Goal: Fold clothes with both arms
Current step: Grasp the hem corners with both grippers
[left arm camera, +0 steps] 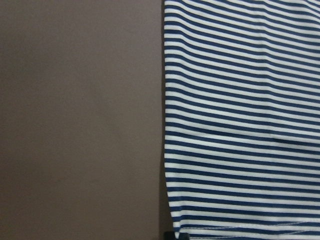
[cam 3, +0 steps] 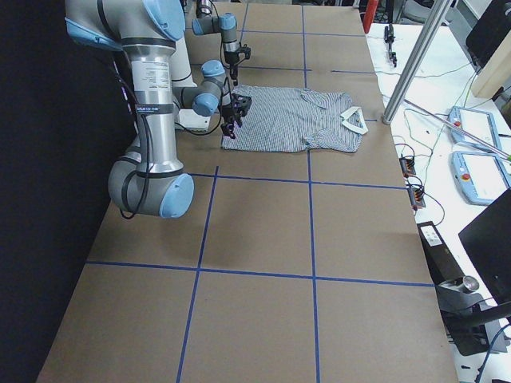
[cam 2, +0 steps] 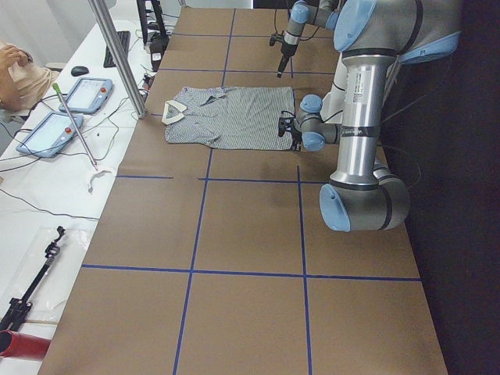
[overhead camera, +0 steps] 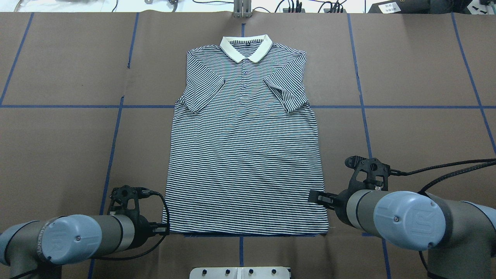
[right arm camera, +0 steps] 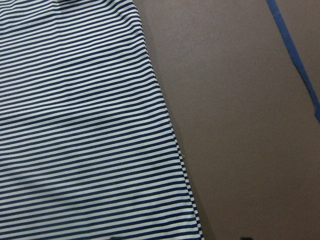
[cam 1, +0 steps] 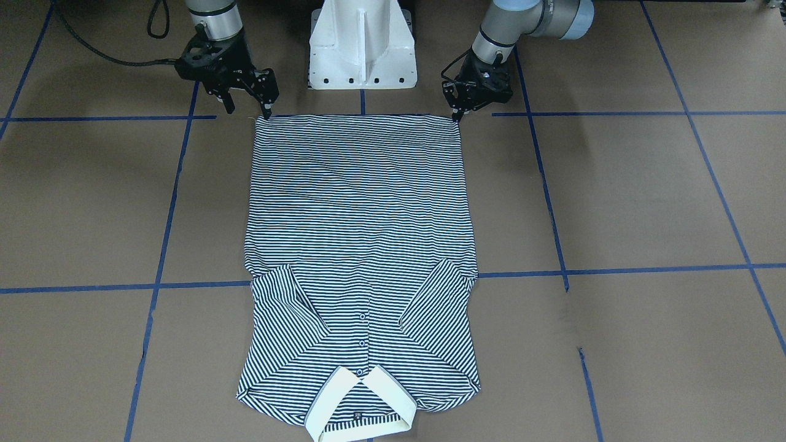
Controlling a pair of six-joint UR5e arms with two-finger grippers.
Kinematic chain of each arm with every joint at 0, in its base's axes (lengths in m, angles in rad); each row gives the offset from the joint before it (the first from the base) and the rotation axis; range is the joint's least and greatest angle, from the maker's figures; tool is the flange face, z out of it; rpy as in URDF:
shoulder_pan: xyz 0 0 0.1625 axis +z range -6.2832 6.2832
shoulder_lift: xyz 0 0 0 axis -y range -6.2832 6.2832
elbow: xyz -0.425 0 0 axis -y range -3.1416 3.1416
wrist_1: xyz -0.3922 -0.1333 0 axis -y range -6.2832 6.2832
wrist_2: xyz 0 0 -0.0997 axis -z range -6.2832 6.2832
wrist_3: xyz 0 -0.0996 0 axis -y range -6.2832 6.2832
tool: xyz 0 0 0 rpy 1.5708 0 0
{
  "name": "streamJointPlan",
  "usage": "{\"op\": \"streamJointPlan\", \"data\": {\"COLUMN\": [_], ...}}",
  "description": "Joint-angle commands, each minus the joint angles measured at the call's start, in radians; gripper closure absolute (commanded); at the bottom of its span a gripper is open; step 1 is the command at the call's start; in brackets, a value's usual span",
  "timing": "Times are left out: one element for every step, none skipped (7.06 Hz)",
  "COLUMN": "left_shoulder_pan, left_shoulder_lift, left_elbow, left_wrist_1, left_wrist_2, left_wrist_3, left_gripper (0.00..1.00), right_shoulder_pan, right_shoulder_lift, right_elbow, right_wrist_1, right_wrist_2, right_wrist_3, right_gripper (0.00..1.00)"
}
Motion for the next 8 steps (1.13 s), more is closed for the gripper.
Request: {"op": "streamJointPlan", "data": {"left_shoulder_pan": [0.000, 0.000, 0.000, 0.000, 0.002, 0.003, 0.003, 0.003], "left_shoulder_lift": [-0.020, -0.027, -0.027, -0.028, -0.027, -0.027, -0.028, -0.028], "left_elbow": [-0.001, 0.004, 0.004, 0.004, 0.004, 0.010, 0.010, 0.007], "left_wrist_1": [-0.001, -0.001, -0.001, -0.001, -0.001, -0.001, -0.001, -0.001], "left_wrist_2": [0.000, 0.002, 0.005, 0.029, 0.032, 0.034, 0.058, 0.060], "left_wrist_3": [0.002, 0.006, 0.008, 0.009, 0.009, 0.012, 0.016, 0.016], "left_gripper": [1.00, 1.00, 1.00, 1.00, 1.00, 1.00, 1.00, 1.00], "right_shoulder_pan": [-0.015, -0.024, -0.037, -0.052, -0.092, -0.122, -0.138, -0.140], "right_shoulder_lift": [-0.002, -0.003, -0.030, -0.041, -0.054, -0.054, -0.054, -0.054], "right_elbow": [-0.041, -0.079, -0.101, -0.099, -0.101, -0.102, -0.104, -0.107], "right_wrist_1": [0.058, 0.096, 0.155, 0.162, 0.161, 0.159, 0.156, 0.156], "right_wrist_2": [-0.019, -0.026, -0.028, -0.036, -0.077, -0.097, -0.114, -0.120], "right_wrist_3": [0.047, 0.050, 0.048, 0.051, 0.057, 0.082, 0.088, 0.088], "right_gripper": [0.41, 0.41, 0.42, 0.42, 0.42, 0.45, 0.52, 0.55]}}
